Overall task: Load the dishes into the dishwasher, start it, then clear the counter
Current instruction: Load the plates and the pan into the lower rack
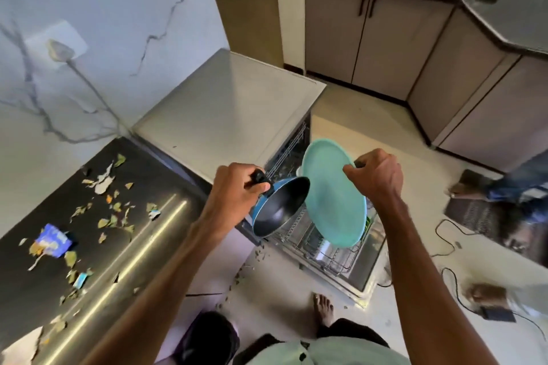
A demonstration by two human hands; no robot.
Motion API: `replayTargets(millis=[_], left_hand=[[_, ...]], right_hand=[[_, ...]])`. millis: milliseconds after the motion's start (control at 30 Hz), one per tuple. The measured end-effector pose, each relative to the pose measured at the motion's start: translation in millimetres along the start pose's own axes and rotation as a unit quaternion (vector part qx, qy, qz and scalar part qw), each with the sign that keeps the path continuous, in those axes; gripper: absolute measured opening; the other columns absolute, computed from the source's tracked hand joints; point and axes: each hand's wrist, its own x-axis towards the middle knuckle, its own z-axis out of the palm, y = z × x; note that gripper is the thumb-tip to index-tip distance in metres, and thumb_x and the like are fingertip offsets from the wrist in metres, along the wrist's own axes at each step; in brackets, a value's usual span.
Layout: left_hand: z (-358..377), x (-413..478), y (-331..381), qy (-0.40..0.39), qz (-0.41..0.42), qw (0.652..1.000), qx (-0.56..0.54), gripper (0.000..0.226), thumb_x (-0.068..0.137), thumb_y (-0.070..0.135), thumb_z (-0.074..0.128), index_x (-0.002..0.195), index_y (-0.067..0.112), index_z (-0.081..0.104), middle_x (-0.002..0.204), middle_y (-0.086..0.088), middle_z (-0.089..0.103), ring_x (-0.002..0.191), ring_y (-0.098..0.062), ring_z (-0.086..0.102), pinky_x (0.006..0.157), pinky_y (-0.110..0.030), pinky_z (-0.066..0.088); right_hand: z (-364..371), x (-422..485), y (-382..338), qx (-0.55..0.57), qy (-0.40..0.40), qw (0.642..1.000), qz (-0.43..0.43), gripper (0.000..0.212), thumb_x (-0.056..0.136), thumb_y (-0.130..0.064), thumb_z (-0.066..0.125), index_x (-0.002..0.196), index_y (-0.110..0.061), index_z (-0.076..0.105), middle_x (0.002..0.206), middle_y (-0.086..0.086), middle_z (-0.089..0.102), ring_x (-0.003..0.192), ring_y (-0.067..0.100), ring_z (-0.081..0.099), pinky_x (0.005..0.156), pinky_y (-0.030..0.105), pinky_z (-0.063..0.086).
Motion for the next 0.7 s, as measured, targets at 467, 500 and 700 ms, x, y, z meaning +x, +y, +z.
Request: replayTargets(millis=[467,500,700], left_hand=[[112,159,-45,-0.133,0.032,0.986,-0.095,0.019,0.087,0.016,0.076,0.105,0.01,0.071,0.094,0.006,0.075,0.085,0.002,0.07,0.077,-0.021,0.059],[118,170,-49,-0.137,0.025,0.984,-0.108,0.019,0.088,0.017,0.075,0.105,0.009,0.07,0.094,0.005,0.074,0.085,0.001,0.07,0.077,-0.02,0.058],[145,229,-68,-0.093,0.035,0.986,-0.133,0.015,0.102,0.027,0.056,0.104,0.012,0.059,0.088,0.004,0.071,0.079,-0.003,0.069,0.07,-0.017,0.055]], right_hand=[[50,89,58,0.01,0.006,0.979,0.203,0.011,0.063,-0.024,0.069,0.071,-0.02,0.076,0.06,0.008,0.061,0.059,0.032,0.059,0.057,0.024,0.043],[55,95,56,0.011,0.008,0.977,0.213,0.011,0.064,-0.024,0.069,0.071,-0.021,0.076,0.059,0.007,0.061,0.058,0.031,0.059,0.057,0.024,0.042],[83,126,36,0.032,0.027,0.971,0.236,0.005,0.069,-0.017,0.069,0.068,-0.012,0.07,0.048,-0.006,0.039,0.047,0.025,0.042,0.055,0.026,0.034]])
